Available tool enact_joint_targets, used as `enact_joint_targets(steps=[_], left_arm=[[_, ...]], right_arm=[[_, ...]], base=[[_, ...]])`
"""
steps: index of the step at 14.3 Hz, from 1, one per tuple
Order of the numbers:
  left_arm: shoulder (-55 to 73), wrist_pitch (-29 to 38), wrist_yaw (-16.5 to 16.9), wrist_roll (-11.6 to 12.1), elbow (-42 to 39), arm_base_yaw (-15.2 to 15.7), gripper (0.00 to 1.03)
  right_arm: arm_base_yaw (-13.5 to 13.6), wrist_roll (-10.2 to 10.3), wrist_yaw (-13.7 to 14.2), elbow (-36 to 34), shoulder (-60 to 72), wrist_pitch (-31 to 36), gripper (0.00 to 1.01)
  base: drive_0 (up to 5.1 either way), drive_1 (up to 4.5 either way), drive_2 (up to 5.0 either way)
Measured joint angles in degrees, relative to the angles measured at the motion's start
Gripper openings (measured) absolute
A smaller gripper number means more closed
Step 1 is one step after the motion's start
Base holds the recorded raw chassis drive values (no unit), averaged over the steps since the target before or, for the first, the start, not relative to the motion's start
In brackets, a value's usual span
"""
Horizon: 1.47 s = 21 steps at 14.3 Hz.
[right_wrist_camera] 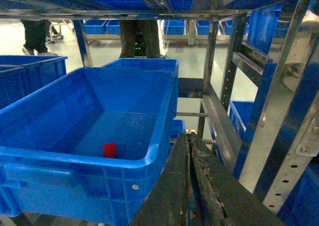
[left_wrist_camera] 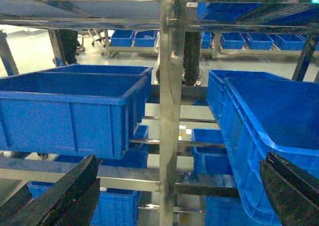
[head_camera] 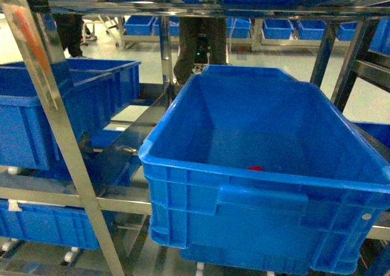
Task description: Pick red block from blue box to shelf
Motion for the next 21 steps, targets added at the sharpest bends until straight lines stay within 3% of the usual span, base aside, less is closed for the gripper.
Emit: enact_joint_targets(steps=[3, 4, 5, 10, 12, 14, 18, 21], left_arm=[[0.0, 0.0, 0.0, 0.0, 0.0, 0.0, 0.98], [0.0, 0.0, 0.02, 0.0, 0.0, 0.0, 0.98], [0.0, 0.0, -0.02, 0.0, 0.0, 0.0, 0.98], [0.0, -0.02, 0.0, 0.0, 0.0, 0.0, 0.98], [0.0, 0.0, 0.0, 0.0, 0.0, 0.0, 0.98], [0.0, 0.0, 0.0, 0.0, 0.0, 0.0, 0.98], [0.0, 0.0, 0.0, 0.0, 0.0, 0.0, 0.98], [0.0, 0.0, 0.0, 0.0, 0.0, 0.0, 0.98]], right_arm=[[0.0, 0.04, 0.0, 0.0, -2.78, -2.71, 0.02], [0.0, 0.11, 0.02, 0.04, -4.5, -5.22, 0.02], [0.0, 0.2, -0.04, 0.04, -9.11, -12.15, 0.02], [0.0, 0.24, -0.13, 0.02, -12.63, -12.98, 0.03], [0.0, 0.37, -0.15, 0.02, -12.63, -13.11, 0.27], [0.0, 0.37, -0.15, 0.02, -12.63, -13.11, 0.45], [0.0, 0.39, -0.15, 0.02, -12.63, -13.11, 0.98], [0.0, 0.39, -0.17, 0.02, -12.63, -13.11, 0.98]], base=[[0.0, 0.0, 0.0], [0.0, 0.0, 0.0], [0.0, 0.0, 0.0], [0.0, 0.0, 0.0], [0.0, 0.0, 0.0], [0.0, 0.0, 0.0], [0.0, 0.0, 0.0], [0.0, 0.0, 0.0]])
